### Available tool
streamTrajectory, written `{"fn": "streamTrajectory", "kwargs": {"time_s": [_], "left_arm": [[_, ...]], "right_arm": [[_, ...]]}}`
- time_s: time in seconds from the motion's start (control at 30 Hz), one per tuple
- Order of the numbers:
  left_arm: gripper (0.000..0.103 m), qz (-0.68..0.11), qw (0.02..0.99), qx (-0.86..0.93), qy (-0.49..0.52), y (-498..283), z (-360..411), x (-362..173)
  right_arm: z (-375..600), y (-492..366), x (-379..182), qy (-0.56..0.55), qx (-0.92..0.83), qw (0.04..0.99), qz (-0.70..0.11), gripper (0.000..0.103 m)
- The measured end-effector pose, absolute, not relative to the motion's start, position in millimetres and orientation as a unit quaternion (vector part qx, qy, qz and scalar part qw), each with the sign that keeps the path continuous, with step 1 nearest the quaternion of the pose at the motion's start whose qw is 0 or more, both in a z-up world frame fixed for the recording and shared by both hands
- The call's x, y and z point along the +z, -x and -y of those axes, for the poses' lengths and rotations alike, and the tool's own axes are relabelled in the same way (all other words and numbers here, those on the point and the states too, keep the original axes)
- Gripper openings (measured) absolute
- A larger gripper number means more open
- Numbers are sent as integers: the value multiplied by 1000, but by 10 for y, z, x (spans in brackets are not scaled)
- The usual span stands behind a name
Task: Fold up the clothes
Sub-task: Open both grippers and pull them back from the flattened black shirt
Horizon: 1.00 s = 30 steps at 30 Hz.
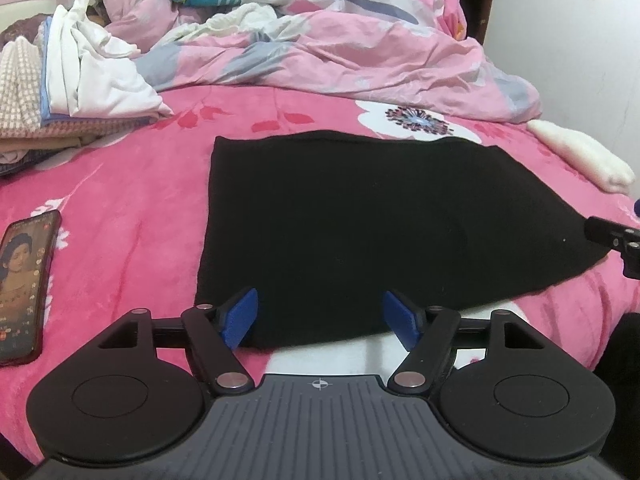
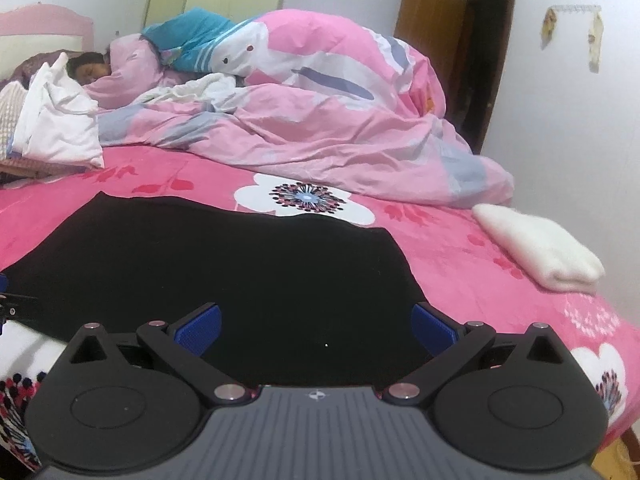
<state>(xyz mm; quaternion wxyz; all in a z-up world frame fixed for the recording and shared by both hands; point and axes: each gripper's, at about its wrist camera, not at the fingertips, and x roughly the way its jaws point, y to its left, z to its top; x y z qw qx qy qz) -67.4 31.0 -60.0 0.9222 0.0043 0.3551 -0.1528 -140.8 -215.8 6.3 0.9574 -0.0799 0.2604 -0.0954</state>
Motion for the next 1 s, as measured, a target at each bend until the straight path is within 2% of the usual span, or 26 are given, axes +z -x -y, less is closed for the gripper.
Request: {"fn": "streamTrajectory", "kwargs": {"time_s": [0.57, 1.0], "left_arm": [[73, -380, 913, -146, -10, 617, -174, -667], [87, -404, 906, -130, -3, 504, -23, -692]], "right_arm": [[2197, 1436, 46, 98, -113, 960, -237, 103], [2293, 1256, -12, 53, -55, 967, -243, 102]]}}
